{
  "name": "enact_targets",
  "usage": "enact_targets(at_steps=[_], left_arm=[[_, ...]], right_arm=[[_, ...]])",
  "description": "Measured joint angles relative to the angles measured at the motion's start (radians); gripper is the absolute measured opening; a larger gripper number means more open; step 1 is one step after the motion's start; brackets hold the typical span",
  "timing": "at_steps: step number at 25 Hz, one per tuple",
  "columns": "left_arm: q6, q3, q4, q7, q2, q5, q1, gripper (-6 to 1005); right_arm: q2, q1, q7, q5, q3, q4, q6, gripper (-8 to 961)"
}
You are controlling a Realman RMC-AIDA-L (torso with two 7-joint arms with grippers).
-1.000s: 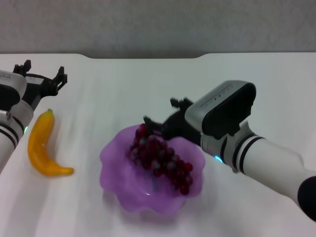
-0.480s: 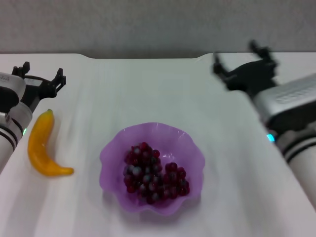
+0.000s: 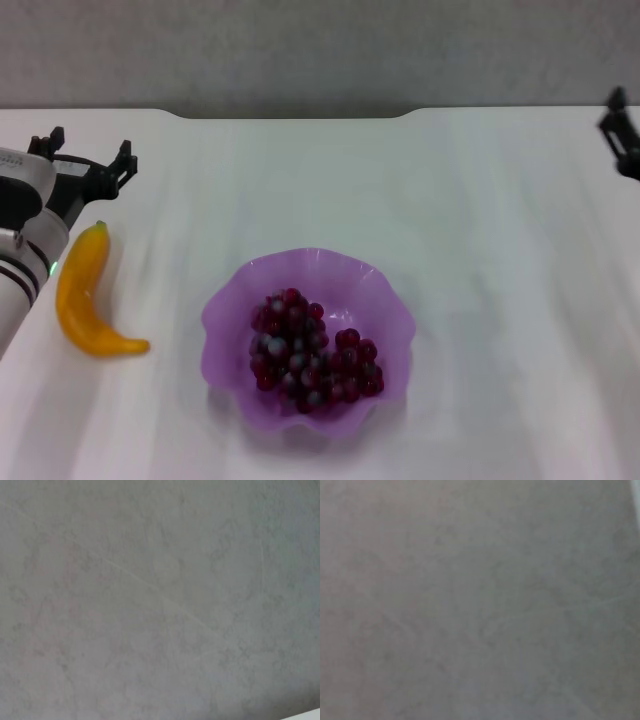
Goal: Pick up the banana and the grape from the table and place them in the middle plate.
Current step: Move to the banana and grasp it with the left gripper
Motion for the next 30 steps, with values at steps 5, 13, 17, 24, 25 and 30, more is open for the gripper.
enact_targets(at_steps=[5, 13, 17, 24, 25, 30], left_arm=[[0.000, 0.001, 0.000, -0.010, -0.001, -0.001, 0.000, 894], [-0.018, 0.002, -0.001, -0.011, -0.002, -0.005, -0.008, 894], [-0.081, -0.005, -0.024, -0.024, 0.000, -0.008, -0.024, 894], [-0.379, -0.059, -0.263, 0.022, 0.013, -0.003, 0.003, 893], [-0.462, -0.107, -0.299, 0.057, 0.015, -0.001, 0.003, 893], [-0.816, -0.348, -0.464, 0.178, 0.012, 0.002, 0.014, 892]], right_arm=[[0.000, 0.018, 0.043, 0.007, 0.009, 0.111, -0.019, 885], [0.001, 0.039, 0.131, 0.026, 0.014, 0.179, -0.002, 885], [0.002, 0.038, 0.143, 0.027, 0.012, 0.180, 0.010, 886], [-0.001, 0.015, 0.145, 0.017, 0.006, 0.196, 0.018, 885], [-0.001, 0.015, 0.145, 0.017, 0.005, 0.198, 0.025, 885], [-0.001, 0.019, 0.151, 0.015, 0.011, 0.201, 0.075, 886]])
